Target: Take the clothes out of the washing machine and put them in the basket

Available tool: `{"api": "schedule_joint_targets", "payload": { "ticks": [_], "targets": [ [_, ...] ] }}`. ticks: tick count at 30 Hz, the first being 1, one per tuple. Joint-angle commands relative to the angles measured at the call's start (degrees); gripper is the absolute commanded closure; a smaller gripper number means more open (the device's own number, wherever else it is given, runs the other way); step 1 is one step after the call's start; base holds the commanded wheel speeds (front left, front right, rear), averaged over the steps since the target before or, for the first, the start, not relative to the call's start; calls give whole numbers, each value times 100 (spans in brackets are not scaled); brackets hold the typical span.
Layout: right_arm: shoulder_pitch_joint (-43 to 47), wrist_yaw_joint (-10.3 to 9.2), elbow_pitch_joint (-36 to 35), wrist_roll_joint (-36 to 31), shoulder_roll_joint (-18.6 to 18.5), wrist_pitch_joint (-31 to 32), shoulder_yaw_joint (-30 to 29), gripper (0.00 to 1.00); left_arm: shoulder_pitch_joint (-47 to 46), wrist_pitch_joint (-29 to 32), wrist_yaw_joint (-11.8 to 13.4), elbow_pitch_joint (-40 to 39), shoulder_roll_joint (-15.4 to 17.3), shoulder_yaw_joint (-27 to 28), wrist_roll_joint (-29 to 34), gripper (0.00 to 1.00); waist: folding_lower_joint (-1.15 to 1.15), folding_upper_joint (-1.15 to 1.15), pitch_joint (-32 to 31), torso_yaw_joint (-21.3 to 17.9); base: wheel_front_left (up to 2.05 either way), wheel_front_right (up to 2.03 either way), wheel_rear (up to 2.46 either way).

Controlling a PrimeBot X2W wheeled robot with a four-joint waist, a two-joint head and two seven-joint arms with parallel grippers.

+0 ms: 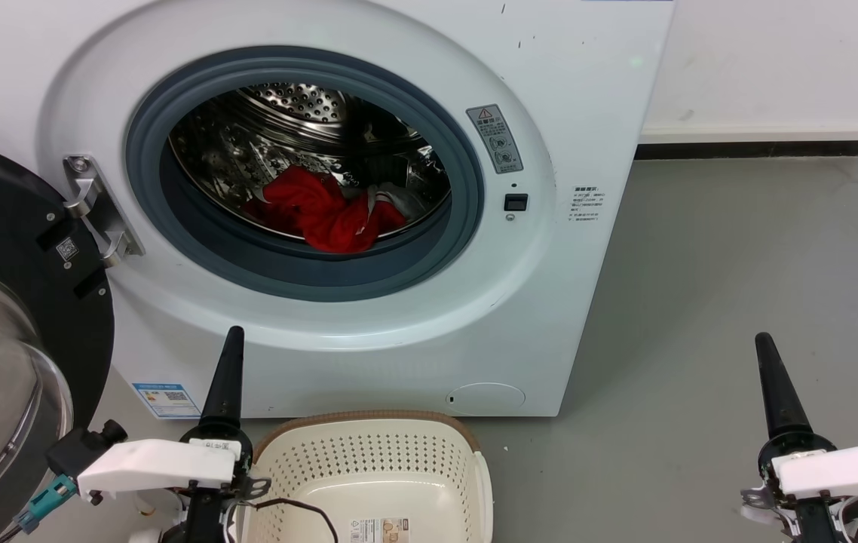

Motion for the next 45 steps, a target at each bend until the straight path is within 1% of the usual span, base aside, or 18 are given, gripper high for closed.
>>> {"api": "schedule_joint_targets", "payload": {
  "ticks": [1,5,11,17,18,24,34,41,45],
  "targets": [
    [7,0,-137,-224,-3,-57,18,0,-192,-58,1,-113,12,-21,170,0,0,0,0,3,0,0,0],
    [29,0,-229,-698,-2,-142,46,0,-204,-139,51,-171,12,-67,481,0,0,0,4,11,0,0,0],
    [73,0,-308,-1419,-2,-259,101,0,-223,-262,171,-261,12,-191,1142,0,0,0,10,26,0,0,0],
    [124,0,-342,-2110,-1,-372,127,0,-239,-371,341,-263,12,-377,1914,0,0,0,10,47,0,0,0],
    [132,0,-350,-2347,-1,-405,137,0,-244,-406,398,-249,13,-424,2156,0,0,0,12,50,0,0,0],
    [161,0,-407,-2997,0,-427,167,0,-255,-511,543,-179,13,-552,2941,0,0,0,13,68,0,0,0],
    [238,0,-527,-3838,2,-441,152,0,-272,-669,726,-27,14,-798,4159,0,0,0,-1,97,0,0,0],
    [284,0,-578,-4331,3,-469,188,0,-284,-771,903,46,13,-987,4746,0,0,0,-11,120,0,0,0],
    [291,0,-607,-4573,3,-487,208,0,-303,-827,998,83,13,-1074,4983,0,0,0,-18,129,0,0,0]
  ]
}}
